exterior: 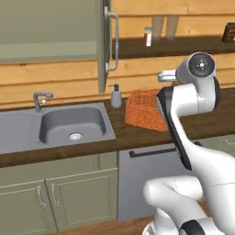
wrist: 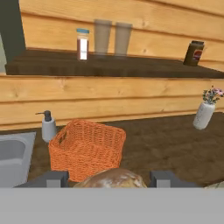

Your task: Open the cabinet, pick up the bread from the cabinet and place it in the basket. Then move the basket to the dining counter.

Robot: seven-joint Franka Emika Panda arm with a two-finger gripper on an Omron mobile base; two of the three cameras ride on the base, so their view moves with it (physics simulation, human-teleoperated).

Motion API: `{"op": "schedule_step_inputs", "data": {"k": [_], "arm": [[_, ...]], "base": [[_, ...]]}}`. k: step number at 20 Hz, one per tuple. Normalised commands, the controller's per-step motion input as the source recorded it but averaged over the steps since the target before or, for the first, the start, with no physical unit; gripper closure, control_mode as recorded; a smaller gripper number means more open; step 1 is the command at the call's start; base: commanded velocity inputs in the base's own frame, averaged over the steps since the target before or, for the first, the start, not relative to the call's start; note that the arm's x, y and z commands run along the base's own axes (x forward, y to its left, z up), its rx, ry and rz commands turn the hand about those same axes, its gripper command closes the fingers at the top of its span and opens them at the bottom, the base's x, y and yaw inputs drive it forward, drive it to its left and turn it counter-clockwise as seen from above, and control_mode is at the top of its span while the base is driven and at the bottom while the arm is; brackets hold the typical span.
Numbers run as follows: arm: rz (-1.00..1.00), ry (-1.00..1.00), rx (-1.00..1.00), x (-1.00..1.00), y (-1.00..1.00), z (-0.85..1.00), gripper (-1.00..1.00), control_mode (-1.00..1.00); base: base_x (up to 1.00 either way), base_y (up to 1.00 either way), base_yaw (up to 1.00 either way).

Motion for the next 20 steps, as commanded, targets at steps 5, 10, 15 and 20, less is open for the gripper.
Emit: {"op": "schedule_step_inputs", "data": {"k": [5, 10, 15, 20], "arm": [[0.00, 0.00, 0.00, 0.00, 0.00, 0.00, 1.00, 1.00], [0.00, 0.00, 0.00, 0.00, 0.00, 0.00, 1.00, 1.00], [0.00, 0.25, 0.10, 0.57, -0.40, -0.61, 1.00, -1.00], [0.00, 0.44, 0.08, 1.00, -0.13, -1.00, 1.00, -1.00]], "base": [[0.76, -0.28, 0.04], [0.15, -0.50, 0.03], [0.02, -0.11, 0.00], [0.00, 0.00, 0.00]]}}
